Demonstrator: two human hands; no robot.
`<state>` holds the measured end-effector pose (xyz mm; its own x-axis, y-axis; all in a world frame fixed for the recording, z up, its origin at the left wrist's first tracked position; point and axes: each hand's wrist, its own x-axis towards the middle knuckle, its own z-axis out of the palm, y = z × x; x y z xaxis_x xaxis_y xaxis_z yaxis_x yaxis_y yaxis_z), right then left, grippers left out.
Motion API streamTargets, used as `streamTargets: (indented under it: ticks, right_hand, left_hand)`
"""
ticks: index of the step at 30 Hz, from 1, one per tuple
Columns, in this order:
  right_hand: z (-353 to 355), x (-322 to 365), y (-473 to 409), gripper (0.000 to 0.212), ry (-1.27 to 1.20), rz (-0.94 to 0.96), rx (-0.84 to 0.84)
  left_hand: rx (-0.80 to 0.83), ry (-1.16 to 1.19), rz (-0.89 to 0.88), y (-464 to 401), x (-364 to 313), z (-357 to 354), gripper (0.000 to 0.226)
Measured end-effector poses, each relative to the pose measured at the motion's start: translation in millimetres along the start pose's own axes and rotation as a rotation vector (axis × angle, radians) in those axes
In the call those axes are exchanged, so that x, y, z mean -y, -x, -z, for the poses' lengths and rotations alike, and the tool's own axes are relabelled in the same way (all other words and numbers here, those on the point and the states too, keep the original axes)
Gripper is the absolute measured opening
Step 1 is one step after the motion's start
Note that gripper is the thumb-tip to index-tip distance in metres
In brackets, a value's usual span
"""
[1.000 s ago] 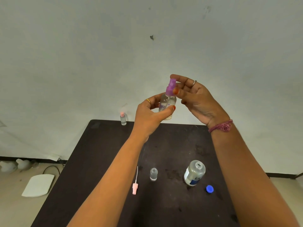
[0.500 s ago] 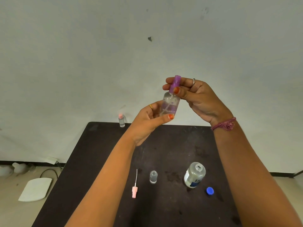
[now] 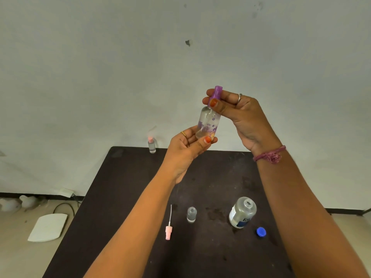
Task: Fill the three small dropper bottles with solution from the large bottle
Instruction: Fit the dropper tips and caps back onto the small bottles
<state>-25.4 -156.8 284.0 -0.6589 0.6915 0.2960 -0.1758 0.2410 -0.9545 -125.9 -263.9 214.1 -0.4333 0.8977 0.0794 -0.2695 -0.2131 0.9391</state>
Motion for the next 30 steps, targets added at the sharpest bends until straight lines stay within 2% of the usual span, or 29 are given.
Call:
streamTargets:
  ticks: [8, 11, 17, 21, 26, 30]
  right_hand:
    - [-23, -11, -1, 0.034, 0.036, -0.010, -0.158]
    - [-31, -15, -1, 0.034, 0.083, 0.032, -0.210]
    - [-30, -15, -2, 0.038, 0.121, -0.003, -0.129]
    - [-25, -30, 5, 0.064, 0.224, -0.076, -0.072]
    - [-33, -59, 10, 0.043, 0.225, -0.153, -0.037]
    - [-44, -80, 2, 0.039, 0.278, -0.141, -0.065]
  left_hand:
    - [-0.102, -0.041, -0.032, 3, 10, 5, 0.050]
    - [-0.108, -0.035, -0.035, 1, 13, 8, 0.044]
    - [-0.018, 0.042, 0.004, -5, 11, 24, 0.040]
    - [0.040, 0.103, 0.015, -11, 10, 35, 0.040]
    - [0.083, 0.099, 0.060, -24, 17, 57, 0.034]
    - [0.114, 0.081, 0.104, -33, 27, 75, 0.034]
